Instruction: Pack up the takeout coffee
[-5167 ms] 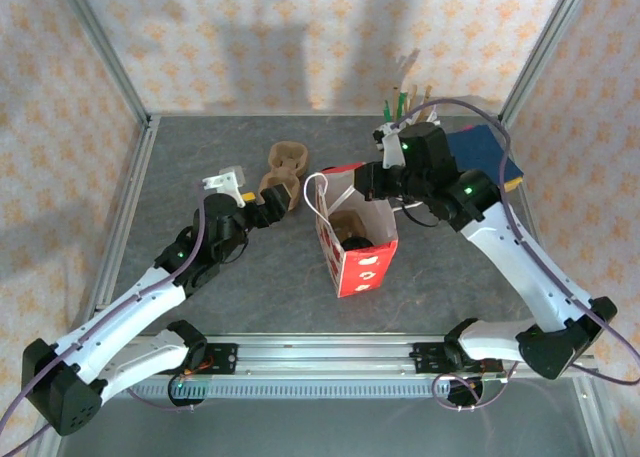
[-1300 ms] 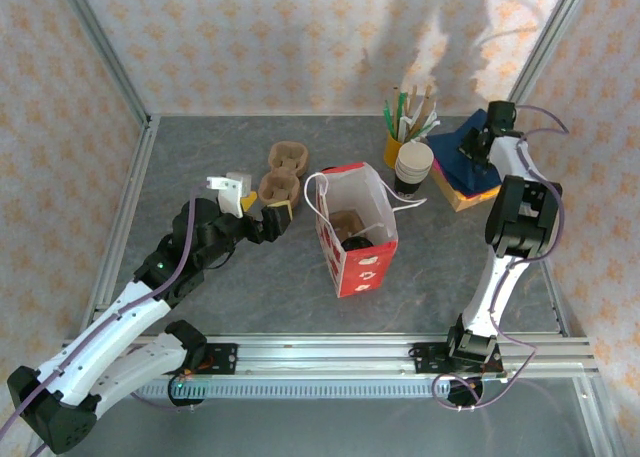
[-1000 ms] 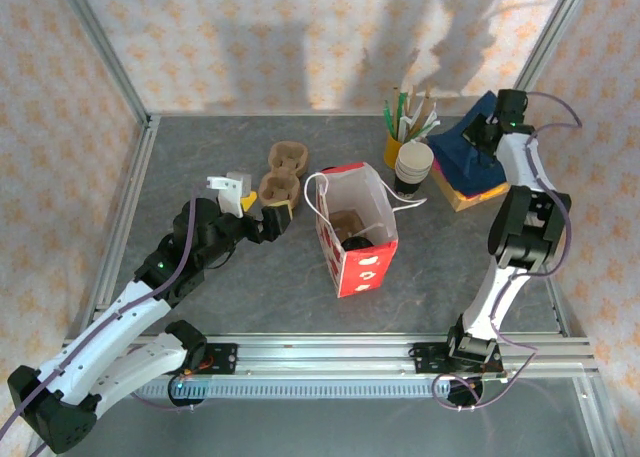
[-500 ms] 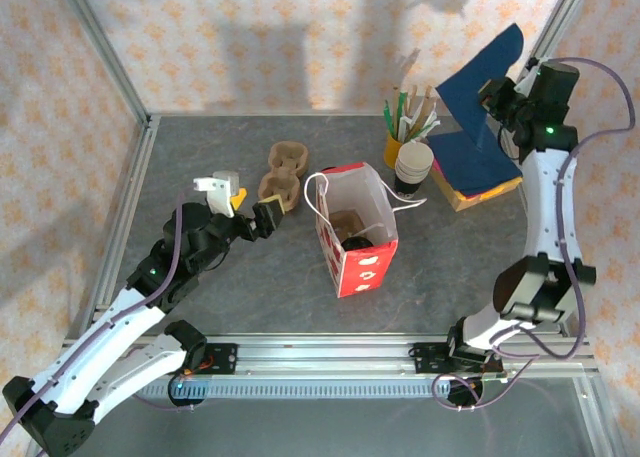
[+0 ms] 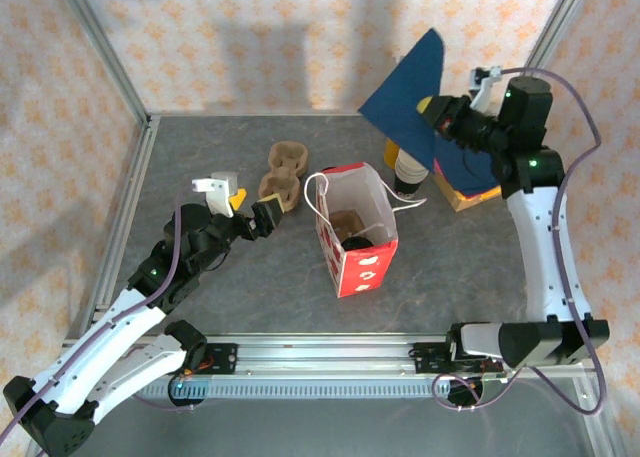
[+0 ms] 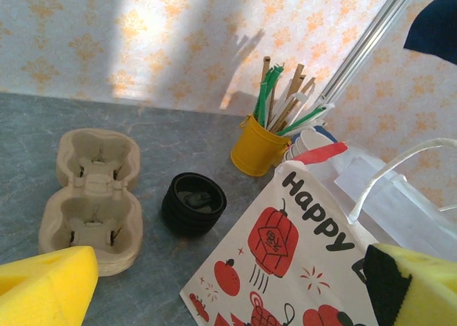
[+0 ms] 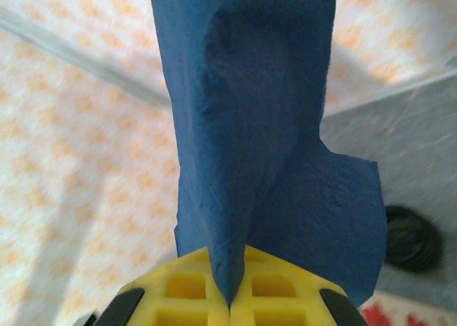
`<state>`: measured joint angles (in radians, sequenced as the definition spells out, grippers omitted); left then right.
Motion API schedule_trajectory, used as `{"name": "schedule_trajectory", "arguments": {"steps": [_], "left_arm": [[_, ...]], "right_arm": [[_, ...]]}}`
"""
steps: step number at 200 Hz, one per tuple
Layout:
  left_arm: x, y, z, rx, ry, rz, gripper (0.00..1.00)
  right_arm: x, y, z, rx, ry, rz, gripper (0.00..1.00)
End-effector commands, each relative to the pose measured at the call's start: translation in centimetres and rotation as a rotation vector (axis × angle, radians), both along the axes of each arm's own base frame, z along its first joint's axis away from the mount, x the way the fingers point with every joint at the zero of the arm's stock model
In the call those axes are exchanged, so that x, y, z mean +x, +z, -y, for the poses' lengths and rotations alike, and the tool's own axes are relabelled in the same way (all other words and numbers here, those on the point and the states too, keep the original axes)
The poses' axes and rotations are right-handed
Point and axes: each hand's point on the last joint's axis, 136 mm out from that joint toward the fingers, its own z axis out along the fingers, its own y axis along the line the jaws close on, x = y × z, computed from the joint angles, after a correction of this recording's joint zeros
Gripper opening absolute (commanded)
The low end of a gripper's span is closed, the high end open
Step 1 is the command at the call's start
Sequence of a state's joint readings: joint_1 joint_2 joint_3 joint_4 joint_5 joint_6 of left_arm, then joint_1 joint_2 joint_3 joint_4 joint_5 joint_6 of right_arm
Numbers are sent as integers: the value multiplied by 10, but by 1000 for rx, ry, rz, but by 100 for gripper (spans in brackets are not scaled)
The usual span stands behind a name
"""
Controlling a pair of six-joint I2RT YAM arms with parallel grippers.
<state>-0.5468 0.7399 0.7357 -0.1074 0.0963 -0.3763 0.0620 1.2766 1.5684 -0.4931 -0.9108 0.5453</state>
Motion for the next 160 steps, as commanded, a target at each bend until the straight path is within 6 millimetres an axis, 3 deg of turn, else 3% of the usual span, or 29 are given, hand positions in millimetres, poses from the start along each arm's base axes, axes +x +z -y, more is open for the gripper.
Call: {"name": "schedule_trajectory", "arguments": {"steps": [1,29,39,70,160], "left_arm": [[3,8,0,-43,4,24,97],[4,6,3,-56,-5,19,97],[4,7,4,-62,-8,19,97],[5,7,6,-69,-14,15,97],[5,0,8,-81,-20,-2,97]], "right_arm": [[-29,6,-22,54,73,-25,0],[-47,-7,-47,63,131,-76,0],[-61,-3,-51,68,145,-62,0],[-75,-19,-66,57,164,-108,0],[-87,-105,-85,-154,130,-275,0]]}}
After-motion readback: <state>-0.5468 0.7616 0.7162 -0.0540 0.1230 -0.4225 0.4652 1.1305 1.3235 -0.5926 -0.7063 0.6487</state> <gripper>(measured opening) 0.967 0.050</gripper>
